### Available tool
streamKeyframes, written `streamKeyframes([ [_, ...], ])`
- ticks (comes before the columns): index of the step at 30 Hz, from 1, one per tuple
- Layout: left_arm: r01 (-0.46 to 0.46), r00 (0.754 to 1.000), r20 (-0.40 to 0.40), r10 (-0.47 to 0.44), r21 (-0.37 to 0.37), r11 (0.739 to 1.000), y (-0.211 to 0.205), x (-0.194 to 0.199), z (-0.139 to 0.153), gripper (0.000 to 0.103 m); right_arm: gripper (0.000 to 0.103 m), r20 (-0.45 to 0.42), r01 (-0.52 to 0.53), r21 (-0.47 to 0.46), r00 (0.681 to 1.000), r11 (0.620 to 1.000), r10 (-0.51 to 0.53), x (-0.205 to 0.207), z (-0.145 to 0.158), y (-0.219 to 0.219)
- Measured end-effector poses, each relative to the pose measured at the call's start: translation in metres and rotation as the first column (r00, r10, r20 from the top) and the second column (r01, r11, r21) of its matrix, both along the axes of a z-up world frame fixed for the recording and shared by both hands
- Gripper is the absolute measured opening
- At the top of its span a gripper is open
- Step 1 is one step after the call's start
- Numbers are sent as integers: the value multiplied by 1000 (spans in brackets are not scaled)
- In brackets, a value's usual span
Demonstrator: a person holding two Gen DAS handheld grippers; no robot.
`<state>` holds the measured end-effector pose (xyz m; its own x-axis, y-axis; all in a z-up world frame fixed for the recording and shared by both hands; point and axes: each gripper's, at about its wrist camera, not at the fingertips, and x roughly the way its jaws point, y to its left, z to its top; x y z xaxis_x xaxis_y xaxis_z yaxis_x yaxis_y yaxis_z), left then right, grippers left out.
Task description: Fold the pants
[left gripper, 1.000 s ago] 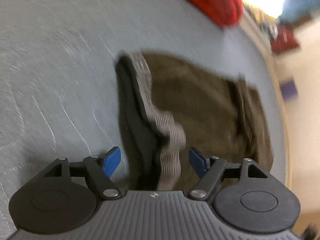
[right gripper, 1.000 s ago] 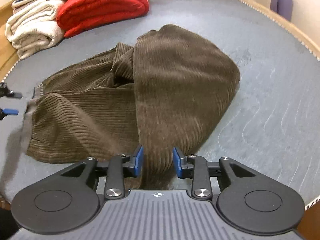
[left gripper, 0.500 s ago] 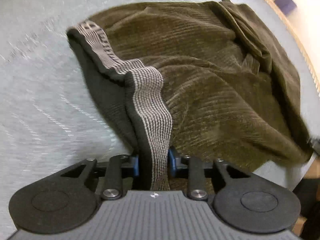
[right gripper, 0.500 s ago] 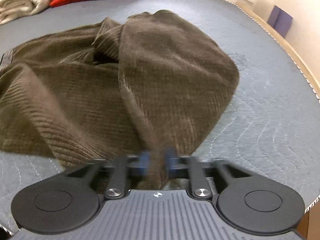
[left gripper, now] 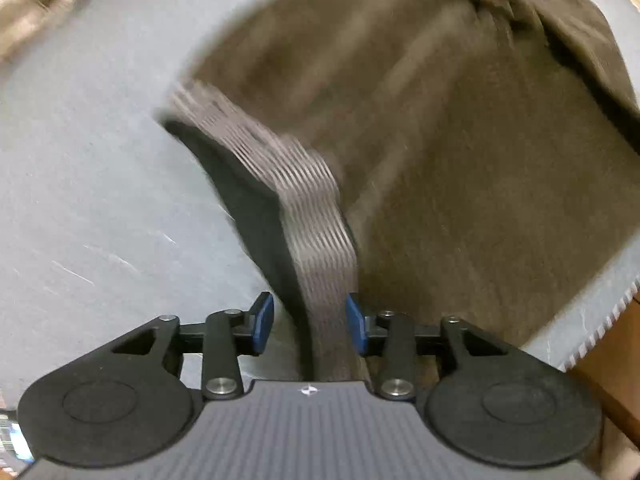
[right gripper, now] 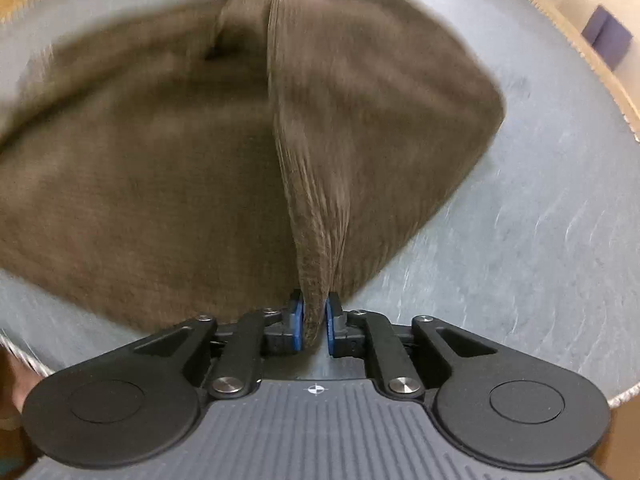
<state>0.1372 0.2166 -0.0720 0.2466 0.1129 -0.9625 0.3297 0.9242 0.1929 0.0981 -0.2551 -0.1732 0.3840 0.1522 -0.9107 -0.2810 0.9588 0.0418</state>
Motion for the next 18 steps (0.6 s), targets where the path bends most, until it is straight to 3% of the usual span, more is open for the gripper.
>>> streamKeyframes([
  [3,-34,985,170,32,12,999,-11,11,58,61,20,139,50,91,988,995,-62,0,31,-25],
  [5,-85,952,291,99,-60,995,-23,15,104,63,20,215,83,126,970,989,-109,5,51,-42],
  [7,-133,908,377,184,-157,978,-41,16,138,71,20,252,111,175,955,978,-153,15,66,-56],
  [9,-188,846,439,303,-285,940,-57,13,165,79,20,276,121,223,944,967,-182,29,81,-62],
  [12,-190,775,488,402,-428,884,-82,7,166,82,20,364,76,232,918,970,-159,50,95,-59],
  [13,-190,767,498,404,-426,885,-90,6,159,82,22,393,50,227,909,973,-139,58,96,-55],
  [16,-222,812,466,350,-307,925,-127,24,130,80,32,462,-16,164,885,986,-62,79,96,-35],
  [18,-218,803,480,355,-317,923,-139,31,120,80,33,469,-57,124,883,991,-8,95,85,-18],
])
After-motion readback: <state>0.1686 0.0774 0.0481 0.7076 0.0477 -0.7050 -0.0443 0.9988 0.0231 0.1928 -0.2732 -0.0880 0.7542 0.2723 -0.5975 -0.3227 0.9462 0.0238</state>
